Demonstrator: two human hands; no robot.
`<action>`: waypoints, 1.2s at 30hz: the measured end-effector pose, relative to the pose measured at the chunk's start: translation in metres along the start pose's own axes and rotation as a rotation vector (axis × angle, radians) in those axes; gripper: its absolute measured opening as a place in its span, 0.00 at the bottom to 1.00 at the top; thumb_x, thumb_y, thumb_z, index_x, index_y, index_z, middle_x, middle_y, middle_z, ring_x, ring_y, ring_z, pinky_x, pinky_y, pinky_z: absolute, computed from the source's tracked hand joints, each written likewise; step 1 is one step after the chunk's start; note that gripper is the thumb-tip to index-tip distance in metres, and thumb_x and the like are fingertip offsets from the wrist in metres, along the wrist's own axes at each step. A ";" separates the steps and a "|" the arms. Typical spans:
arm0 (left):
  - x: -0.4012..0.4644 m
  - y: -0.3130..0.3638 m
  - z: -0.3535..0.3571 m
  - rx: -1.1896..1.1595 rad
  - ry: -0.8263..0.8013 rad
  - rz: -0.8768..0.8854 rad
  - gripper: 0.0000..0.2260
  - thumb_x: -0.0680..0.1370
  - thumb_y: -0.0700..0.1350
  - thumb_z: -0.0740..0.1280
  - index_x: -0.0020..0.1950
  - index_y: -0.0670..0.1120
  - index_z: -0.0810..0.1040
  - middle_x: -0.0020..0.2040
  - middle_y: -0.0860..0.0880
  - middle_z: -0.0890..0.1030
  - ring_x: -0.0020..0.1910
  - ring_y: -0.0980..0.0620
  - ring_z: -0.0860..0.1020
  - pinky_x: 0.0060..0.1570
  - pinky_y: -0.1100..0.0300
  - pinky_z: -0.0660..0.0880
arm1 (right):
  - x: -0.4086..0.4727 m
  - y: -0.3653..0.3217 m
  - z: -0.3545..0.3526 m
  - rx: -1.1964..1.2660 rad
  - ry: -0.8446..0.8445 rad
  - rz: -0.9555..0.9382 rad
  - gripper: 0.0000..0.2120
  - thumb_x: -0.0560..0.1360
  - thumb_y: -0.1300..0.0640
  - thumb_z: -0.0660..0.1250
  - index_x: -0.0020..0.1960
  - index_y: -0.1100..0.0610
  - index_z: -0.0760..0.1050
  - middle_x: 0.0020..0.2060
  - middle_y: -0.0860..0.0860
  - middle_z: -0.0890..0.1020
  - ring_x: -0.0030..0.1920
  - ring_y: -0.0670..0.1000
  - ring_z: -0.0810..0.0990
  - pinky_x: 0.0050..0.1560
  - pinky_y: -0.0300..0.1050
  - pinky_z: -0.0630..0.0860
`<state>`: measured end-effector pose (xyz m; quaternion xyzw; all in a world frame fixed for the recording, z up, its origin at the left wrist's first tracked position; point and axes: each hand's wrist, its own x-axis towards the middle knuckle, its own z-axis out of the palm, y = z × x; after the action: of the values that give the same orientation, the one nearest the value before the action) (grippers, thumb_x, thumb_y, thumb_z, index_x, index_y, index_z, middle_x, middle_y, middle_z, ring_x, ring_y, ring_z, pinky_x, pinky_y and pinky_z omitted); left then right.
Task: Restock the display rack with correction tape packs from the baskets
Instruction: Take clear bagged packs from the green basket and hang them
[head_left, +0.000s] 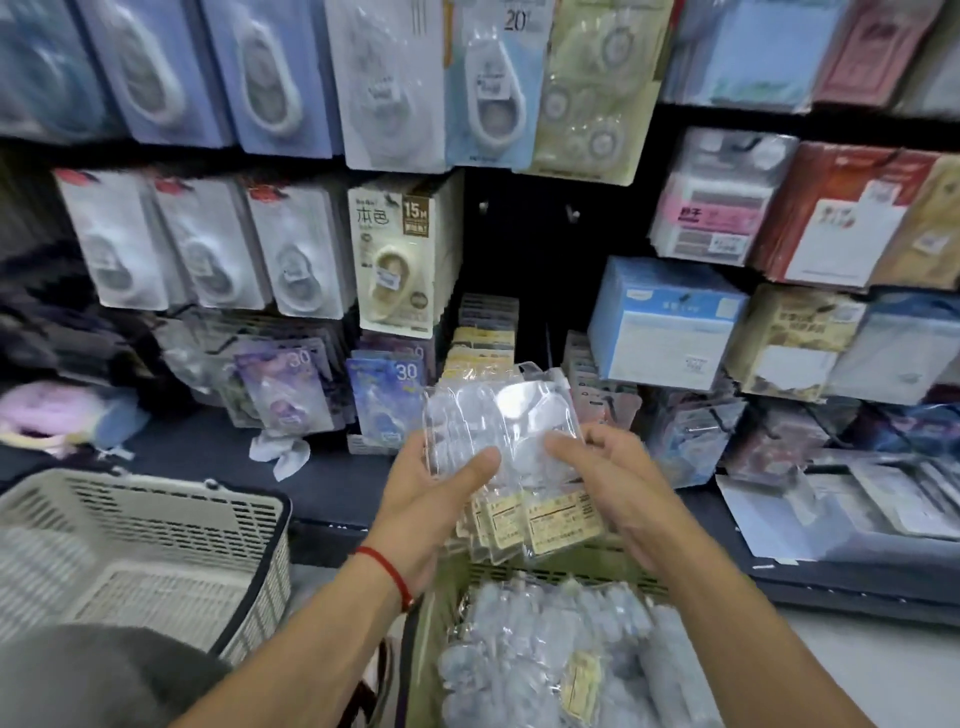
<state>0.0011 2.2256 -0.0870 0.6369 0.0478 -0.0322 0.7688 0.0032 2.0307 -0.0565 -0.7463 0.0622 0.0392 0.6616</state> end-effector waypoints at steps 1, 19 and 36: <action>0.008 0.012 -0.004 0.028 0.008 0.030 0.27 0.64 0.55 0.83 0.59 0.60 0.75 0.51 0.63 0.87 0.48 0.63 0.86 0.40 0.69 0.80 | 0.007 -0.012 0.003 -0.025 0.004 -0.034 0.10 0.79 0.49 0.74 0.53 0.55 0.82 0.45 0.54 0.89 0.43 0.56 0.89 0.44 0.56 0.84; 0.073 0.088 -0.045 0.146 0.589 0.365 0.24 0.72 0.54 0.78 0.62 0.56 0.70 0.54 0.52 0.81 0.52 0.49 0.82 0.47 0.51 0.79 | 0.095 -0.106 0.041 -0.184 0.129 -0.449 0.12 0.85 0.49 0.63 0.50 0.58 0.74 0.35 0.59 0.76 0.35 0.59 0.73 0.38 0.61 0.75; 0.067 0.091 -0.028 0.157 0.644 0.482 0.22 0.72 0.51 0.78 0.61 0.56 0.71 0.51 0.59 0.78 0.45 0.67 0.78 0.43 0.63 0.72 | 0.100 -0.105 0.048 -0.108 0.162 -0.442 0.14 0.83 0.50 0.66 0.42 0.56 0.75 0.26 0.48 0.75 0.32 0.51 0.74 0.33 0.50 0.71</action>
<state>0.0765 2.2706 -0.0113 0.6641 0.1327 0.3462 0.6493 0.1186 2.0863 0.0271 -0.7769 -0.0520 -0.1630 0.6059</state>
